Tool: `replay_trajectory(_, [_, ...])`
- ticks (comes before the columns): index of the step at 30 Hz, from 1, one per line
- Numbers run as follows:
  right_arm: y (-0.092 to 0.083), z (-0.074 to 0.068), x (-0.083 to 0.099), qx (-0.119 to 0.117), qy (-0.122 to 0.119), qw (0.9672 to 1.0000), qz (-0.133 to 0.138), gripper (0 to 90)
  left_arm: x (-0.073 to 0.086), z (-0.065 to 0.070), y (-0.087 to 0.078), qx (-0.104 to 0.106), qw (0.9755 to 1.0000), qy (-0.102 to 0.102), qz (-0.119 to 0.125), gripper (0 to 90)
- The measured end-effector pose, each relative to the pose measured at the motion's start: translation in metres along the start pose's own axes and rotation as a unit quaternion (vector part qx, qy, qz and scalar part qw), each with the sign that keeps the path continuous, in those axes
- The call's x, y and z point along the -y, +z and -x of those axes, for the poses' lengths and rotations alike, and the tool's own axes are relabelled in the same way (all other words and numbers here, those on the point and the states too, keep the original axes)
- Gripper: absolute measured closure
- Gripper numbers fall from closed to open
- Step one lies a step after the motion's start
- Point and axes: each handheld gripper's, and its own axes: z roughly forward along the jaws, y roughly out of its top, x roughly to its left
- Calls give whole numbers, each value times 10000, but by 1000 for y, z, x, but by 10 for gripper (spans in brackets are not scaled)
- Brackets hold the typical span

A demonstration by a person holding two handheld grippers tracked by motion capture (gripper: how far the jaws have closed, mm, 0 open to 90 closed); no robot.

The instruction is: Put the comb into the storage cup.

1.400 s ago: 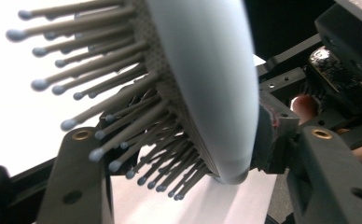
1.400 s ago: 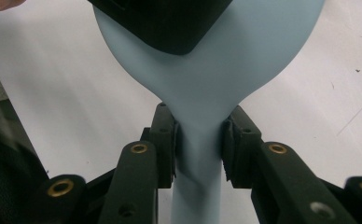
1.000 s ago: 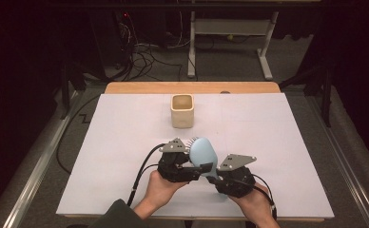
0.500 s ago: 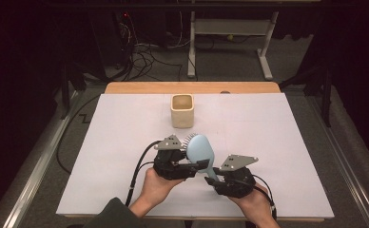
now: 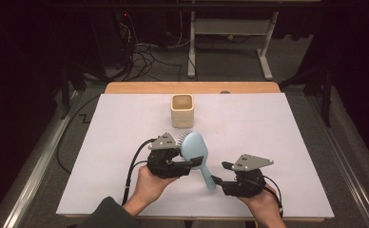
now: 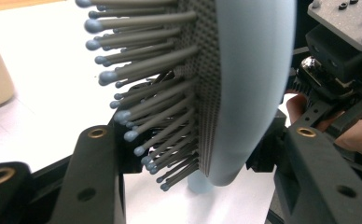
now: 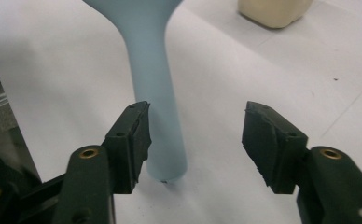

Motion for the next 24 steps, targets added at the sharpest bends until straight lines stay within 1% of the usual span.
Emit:
replay_trajectory(3, [-2,3,2,-34,14,9999,134,378,-1,-1,-3,-37,10000,25,23,512])
replay_trajectory(6, [-4,6,4,-19,18,9998,185,352,-1,-3,-6,-75,10000,34,31,512])
replay_trajectory(12, [-9,11,9,68,118,9996,248,334,-1,-8,-11,-184,9998,25,52,511])
replay_trajectory(18, [-12,17,14,132,212,9992,323,321,-1,-10,-19,-247,9997,22,91,511])
replay_trajectory(24, [-15,22,19,98,268,9986,435,315,0,-13,-26,-292,9995,23,144,512])
